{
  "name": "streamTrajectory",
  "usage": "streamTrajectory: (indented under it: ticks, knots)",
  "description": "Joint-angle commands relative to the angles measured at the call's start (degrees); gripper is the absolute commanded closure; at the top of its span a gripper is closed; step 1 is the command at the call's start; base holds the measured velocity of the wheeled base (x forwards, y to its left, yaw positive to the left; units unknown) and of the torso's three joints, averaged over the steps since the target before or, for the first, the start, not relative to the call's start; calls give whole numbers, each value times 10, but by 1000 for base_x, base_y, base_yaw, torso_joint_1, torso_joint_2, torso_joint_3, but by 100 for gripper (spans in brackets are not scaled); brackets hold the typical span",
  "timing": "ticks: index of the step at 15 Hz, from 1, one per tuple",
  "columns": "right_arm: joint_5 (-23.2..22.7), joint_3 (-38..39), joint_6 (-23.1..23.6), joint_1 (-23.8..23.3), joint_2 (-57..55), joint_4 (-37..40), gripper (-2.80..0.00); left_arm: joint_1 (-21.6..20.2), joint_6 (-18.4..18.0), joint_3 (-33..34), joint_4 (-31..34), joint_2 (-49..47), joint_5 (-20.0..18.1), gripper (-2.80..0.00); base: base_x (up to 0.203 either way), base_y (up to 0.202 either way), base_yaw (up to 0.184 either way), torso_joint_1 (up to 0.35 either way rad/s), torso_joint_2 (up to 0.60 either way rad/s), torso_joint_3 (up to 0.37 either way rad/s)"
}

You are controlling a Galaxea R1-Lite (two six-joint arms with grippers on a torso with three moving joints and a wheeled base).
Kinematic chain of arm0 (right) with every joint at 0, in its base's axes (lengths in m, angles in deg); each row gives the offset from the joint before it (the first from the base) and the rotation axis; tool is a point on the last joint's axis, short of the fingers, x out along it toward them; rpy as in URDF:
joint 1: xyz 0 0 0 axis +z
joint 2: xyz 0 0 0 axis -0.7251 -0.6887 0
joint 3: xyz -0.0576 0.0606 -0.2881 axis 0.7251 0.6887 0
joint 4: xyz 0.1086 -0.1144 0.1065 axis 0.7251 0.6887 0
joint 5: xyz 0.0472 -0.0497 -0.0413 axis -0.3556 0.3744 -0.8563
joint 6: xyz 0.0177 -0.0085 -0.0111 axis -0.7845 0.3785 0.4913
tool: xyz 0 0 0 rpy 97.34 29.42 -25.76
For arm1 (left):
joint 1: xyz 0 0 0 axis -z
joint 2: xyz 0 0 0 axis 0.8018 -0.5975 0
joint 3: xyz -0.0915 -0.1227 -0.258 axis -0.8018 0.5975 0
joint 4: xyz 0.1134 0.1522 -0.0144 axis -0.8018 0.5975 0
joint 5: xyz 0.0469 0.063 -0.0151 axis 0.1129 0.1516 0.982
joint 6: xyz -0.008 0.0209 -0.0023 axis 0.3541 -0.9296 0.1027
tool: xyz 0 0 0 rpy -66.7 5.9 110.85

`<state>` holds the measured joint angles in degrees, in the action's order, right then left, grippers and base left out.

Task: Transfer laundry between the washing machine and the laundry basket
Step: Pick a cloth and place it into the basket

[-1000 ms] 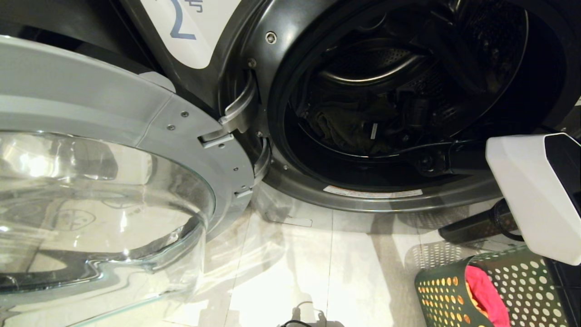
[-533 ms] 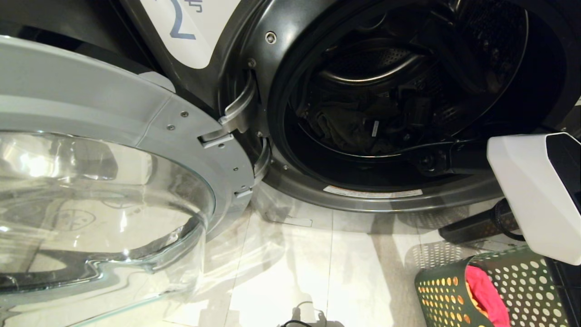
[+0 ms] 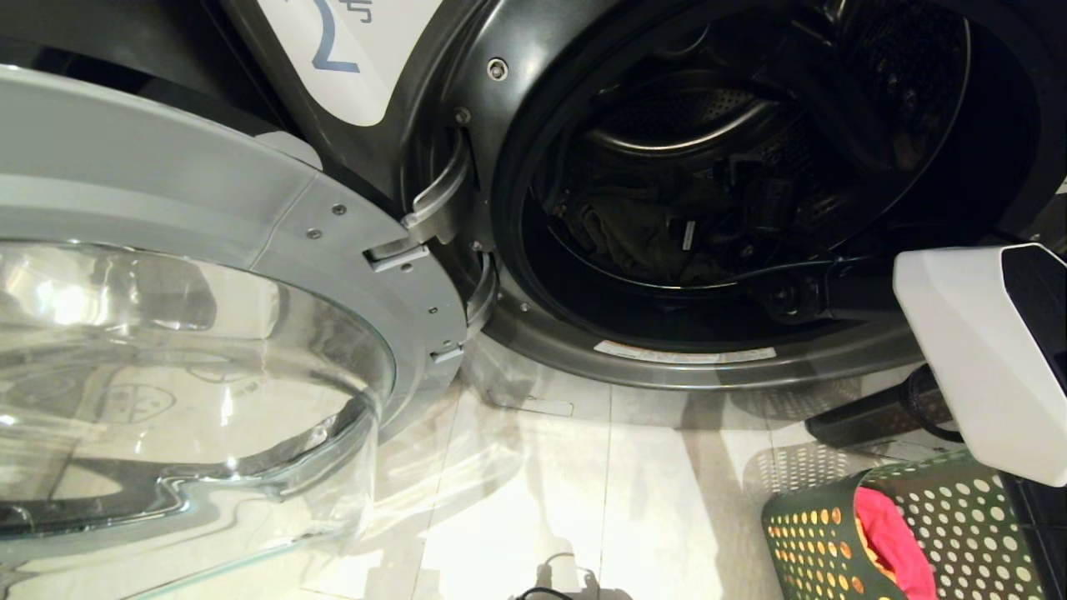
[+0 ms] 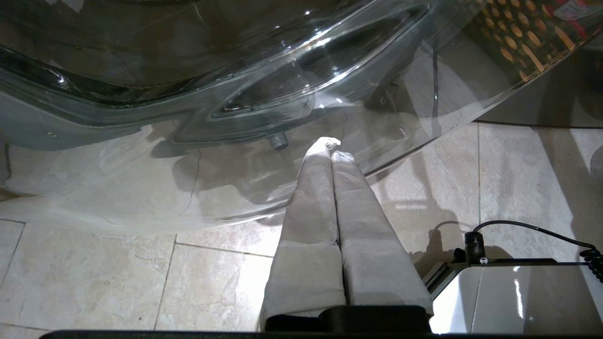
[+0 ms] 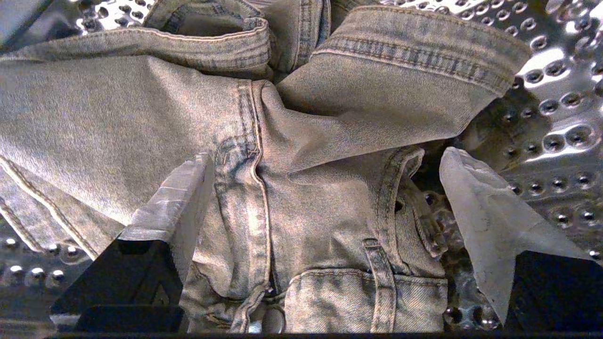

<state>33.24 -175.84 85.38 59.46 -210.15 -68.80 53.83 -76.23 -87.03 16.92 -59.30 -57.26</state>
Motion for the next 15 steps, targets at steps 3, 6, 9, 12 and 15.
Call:
streamTrajectory:
  ticks: [3,6,9,12,15]
  knots:
    - [-12,1,39,0,-6,-31,-280,0,1,0,0,0,0,0,0,0,0,0,0,0]
    - [-41,0,42,0,-4,-29,-280,0,1,0,0,0,0,0,0,0,0,0,0,0]
    - [-49,0,48,3,1,-15,-280,0,1,0,0,0,0,0,0,0,0,0,0,0]
    - [-65,-1,47,2,18,19,-280,0,1,0,0,0,0,0,0,0,0,0,0,0]
    - [-71,0,41,10,32,48,-280,0,1,0,0,0,0,0,0,0,0,0,0,0]
